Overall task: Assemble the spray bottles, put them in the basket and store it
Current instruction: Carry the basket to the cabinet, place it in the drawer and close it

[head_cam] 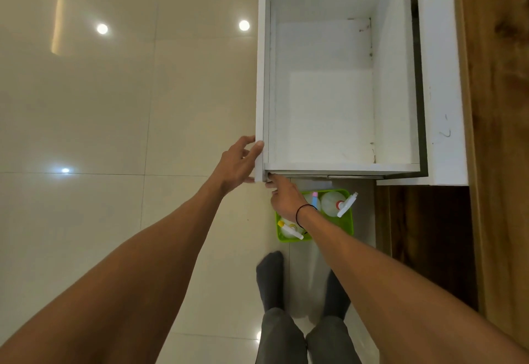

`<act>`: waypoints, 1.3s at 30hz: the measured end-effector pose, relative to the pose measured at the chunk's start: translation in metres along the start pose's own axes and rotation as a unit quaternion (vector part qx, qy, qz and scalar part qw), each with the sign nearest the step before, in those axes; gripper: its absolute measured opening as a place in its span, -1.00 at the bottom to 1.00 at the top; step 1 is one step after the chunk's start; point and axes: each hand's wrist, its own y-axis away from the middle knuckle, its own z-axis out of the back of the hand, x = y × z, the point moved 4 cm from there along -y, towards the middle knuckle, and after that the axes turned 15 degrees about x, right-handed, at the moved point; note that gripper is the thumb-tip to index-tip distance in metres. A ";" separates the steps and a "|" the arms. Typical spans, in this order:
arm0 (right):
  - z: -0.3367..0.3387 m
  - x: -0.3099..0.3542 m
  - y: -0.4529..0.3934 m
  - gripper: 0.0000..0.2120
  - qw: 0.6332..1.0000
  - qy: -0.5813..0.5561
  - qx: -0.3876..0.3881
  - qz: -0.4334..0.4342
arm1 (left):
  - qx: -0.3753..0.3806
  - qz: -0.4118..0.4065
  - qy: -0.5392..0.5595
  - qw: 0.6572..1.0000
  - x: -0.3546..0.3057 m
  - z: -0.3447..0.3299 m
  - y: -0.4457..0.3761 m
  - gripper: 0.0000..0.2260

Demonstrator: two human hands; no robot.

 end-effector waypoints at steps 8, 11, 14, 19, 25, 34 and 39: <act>0.039 -0.059 0.021 -0.44 0.996 -0.023 -0.068 -0.060 | -0.062 0.167 0.100 0.979 0.072 -0.045 0.024 -0.66; 0.049 -0.084 0.030 -0.53 0.993 -0.018 -0.082 -0.078 | 0.014 0.223 0.054 0.973 0.092 -0.073 0.027 -0.72; 0.057 -0.103 0.037 -0.65 0.989 -0.028 -0.127 -0.076 | 0.019 0.220 0.052 0.974 0.101 -0.095 0.019 -0.76; 0.066 -0.135 0.049 -0.86 0.980 0.006 -0.183 -0.078 | 0.023 0.192 0.024 0.981 0.104 -0.126 -0.005 -0.77; 0.068 -0.180 0.064 -0.90 0.976 0.004 -0.187 -0.113 | 0.020 0.184 0.001 0.983 0.111 -0.142 -0.017 -0.77; 0.058 -0.256 0.039 -0.69 0.954 -0.076 -0.191 -0.219 | -0.052 0.183 -0.066 0.980 0.155 -0.137 -0.025 -0.64; 0.056 -0.282 0.006 -0.41 0.963 -0.090 -0.162 -0.197 | -0.033 0.206 -0.043 0.977 0.193 -0.144 -0.052 -0.55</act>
